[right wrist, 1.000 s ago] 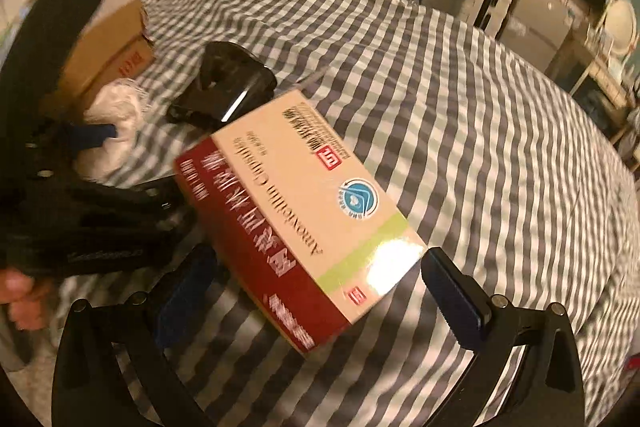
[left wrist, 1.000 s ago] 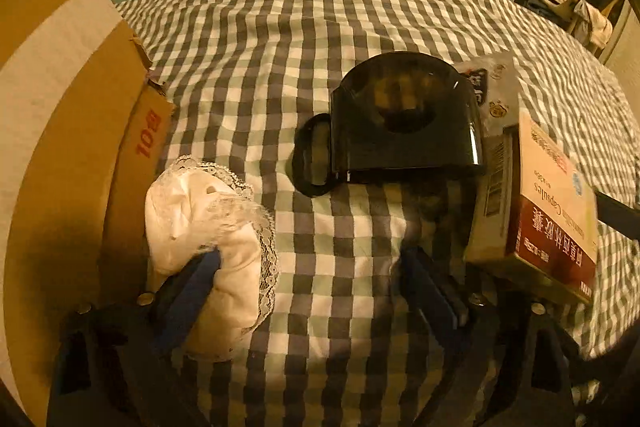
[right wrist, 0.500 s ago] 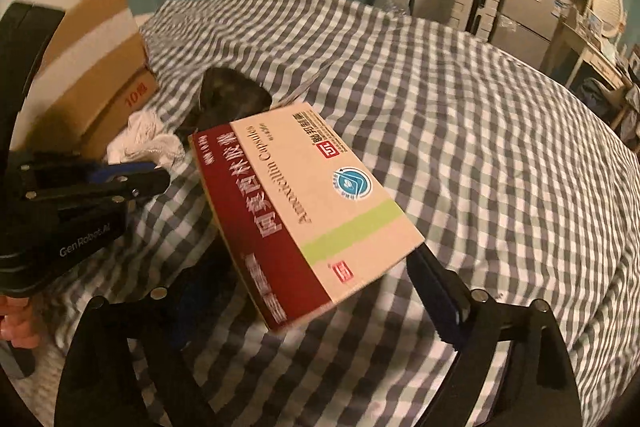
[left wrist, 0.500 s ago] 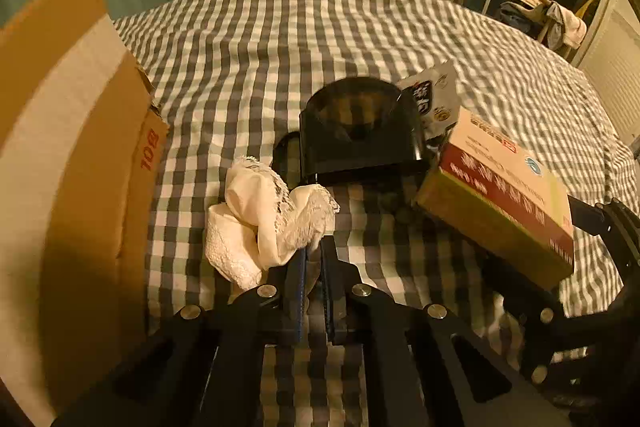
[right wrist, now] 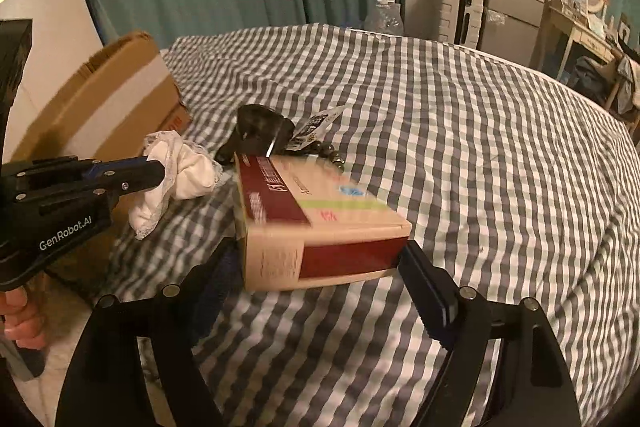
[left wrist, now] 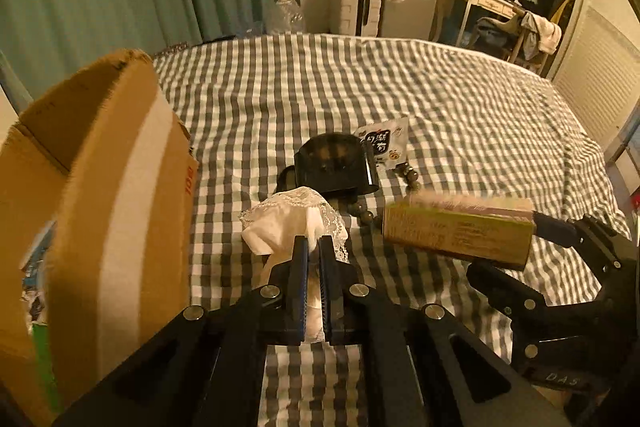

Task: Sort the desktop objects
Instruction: 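Grasp the white lace tissue with the left tool while the right grasps the amoxicillin box, then lift the tissue and medicine box and carry both over the cardboard box, then lower the tissue and medicine box into the box and open both tools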

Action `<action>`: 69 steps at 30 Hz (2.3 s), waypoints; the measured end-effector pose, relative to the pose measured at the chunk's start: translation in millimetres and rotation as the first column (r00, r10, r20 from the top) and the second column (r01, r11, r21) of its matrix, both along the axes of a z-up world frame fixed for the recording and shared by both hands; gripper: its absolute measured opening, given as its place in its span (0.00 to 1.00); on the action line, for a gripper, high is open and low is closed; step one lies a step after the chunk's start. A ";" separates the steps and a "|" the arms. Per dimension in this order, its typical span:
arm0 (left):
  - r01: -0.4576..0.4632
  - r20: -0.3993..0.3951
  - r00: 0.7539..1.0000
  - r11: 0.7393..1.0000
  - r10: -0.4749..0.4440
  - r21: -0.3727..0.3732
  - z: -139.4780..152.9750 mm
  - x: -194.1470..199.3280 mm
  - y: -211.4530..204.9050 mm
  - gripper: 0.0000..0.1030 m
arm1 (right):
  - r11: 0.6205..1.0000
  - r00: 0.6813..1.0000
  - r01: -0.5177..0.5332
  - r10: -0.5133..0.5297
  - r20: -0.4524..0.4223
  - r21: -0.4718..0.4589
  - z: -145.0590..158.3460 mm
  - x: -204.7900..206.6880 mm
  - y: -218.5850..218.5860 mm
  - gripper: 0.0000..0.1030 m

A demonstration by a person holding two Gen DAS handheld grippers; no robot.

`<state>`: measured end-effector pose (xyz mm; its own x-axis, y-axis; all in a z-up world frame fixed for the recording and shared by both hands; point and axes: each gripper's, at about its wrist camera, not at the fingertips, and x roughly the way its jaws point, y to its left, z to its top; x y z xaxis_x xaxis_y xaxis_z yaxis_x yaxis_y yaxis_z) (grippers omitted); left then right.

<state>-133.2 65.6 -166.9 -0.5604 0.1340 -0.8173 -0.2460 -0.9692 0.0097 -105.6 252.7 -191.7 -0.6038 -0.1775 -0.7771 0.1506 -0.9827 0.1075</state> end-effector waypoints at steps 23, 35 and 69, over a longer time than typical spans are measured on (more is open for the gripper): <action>0.006 -0.111 0.994 0.999 -0.001 0.049 62.6 13.4 -37.7 0.05 | 0.996 0.997 -0.079 0.078 -0.013 -0.044 19.6 1.1 -47.4 0.82; -0.034 -0.220 0.975 0.999 0.035 0.006 98.9 -22.8 -91.5 0.05 | 0.986 0.985 -0.165 0.166 0.056 -0.016 -31.7 -95.1 -124.1 0.83; -0.277 -0.217 0.935 0.960 0.281 0.046 161.8 26.1 -241.1 0.91 | 0.979 0.967 -0.204 0.198 -0.162 -0.018 130.2 -19.2 -225.7 0.75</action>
<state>-107.1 -175.5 -5.1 -0.7422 -0.0428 -0.6689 0.0411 -0.9990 0.0183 -124.8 27.1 -61.6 -0.6676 -0.3326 -0.6661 0.3626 -0.9266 0.0994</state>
